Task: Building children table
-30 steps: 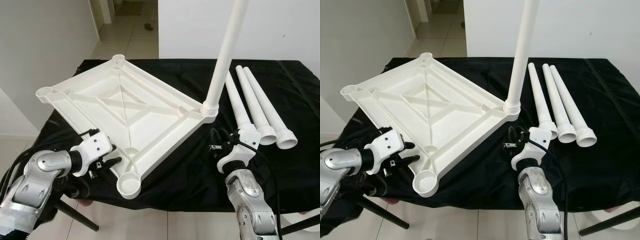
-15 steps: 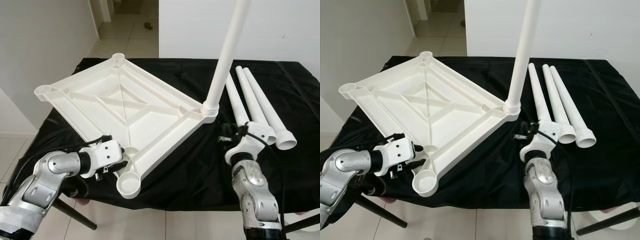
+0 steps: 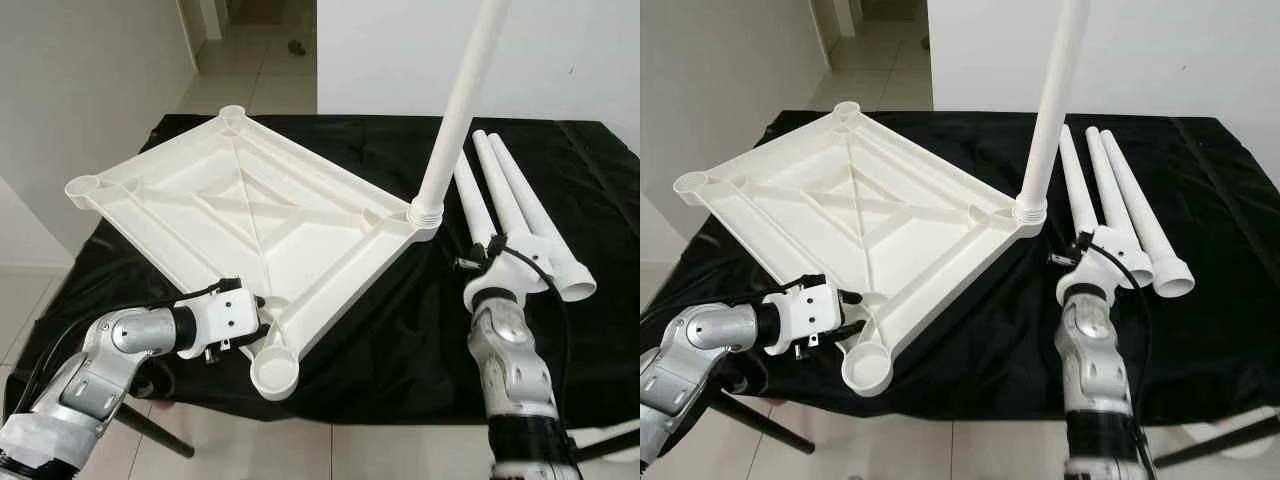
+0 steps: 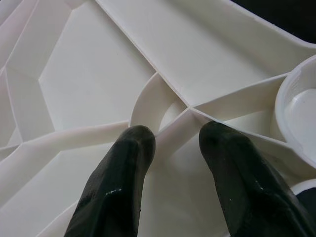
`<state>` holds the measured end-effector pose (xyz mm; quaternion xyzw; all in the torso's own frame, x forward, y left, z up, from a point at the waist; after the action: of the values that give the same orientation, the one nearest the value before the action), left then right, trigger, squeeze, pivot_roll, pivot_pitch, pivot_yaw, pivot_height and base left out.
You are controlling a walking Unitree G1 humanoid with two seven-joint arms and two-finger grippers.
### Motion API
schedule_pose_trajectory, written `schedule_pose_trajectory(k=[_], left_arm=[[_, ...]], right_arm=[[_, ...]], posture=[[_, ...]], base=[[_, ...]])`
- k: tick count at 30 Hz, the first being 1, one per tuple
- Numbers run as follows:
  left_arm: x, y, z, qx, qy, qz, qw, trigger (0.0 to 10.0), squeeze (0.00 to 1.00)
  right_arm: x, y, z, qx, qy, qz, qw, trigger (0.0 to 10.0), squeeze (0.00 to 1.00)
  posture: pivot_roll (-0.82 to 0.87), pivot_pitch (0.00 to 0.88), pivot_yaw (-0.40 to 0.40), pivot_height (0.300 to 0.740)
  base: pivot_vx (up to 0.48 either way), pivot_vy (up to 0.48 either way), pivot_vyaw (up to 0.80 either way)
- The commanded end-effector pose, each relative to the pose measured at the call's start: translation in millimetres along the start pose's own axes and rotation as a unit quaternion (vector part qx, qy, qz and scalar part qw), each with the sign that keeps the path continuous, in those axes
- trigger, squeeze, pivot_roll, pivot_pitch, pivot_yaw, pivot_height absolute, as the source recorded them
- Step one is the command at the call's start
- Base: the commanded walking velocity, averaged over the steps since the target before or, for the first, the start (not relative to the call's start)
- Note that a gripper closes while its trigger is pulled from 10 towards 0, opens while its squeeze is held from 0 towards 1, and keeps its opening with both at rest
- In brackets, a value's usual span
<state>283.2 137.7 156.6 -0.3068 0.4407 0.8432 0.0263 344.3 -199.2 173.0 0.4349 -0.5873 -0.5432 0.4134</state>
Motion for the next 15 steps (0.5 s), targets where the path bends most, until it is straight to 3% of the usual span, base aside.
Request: schedule_pose_trajectory(k=[1, 9, 15], left_arm=[[10.4, 7, -8.3, 0.011, -0.023, -0.01, 1.0, 10.0, 0.0], [10.0, 13, -11.6, 0.021, -0.024, -0.017, 0.999, 10.0, 0.0], [10.8, 15, -12.7, 0.024, -0.024, -0.019, 0.999, 10.0, 0.0]], right_arm=[[-13.3, -11, -9.0, -0.021, 0.024, -0.009, 0.999, 10.0, 0.0], [-37.5, -16, -25.0, -0.048, 0.072, -0.015, 0.996, 10.0, 0.0], [-42.9, -18, -29.2, -0.06, 0.082, -0.023, 0.995, 10.0, 0.0]], posture=[[0.06, 0.185, 0.038, 0.74], [0.07, 0.19, 0.025, 0.74], [0.08, 0.189, 0.019, 0.74]], base=[[0.0, 0.0, 0.0], [0.0, 0.0, 0.0], [0.0, 0.0, 0.0]])
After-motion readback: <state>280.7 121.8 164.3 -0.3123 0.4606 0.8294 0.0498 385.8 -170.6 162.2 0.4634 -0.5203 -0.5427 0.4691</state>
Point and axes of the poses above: a point about 5 cm out from each wrist's last joint towards the gripper, its own z axis pointing back from the gripper into the wrist, its own y axis along the axis of the wrist's last joint, x = y × z, the point moved 1 cm from there along -z, pointing out of the wrist towards the gripper, and after that the axes turned 6 degrees about z, right-handed, at the moved point
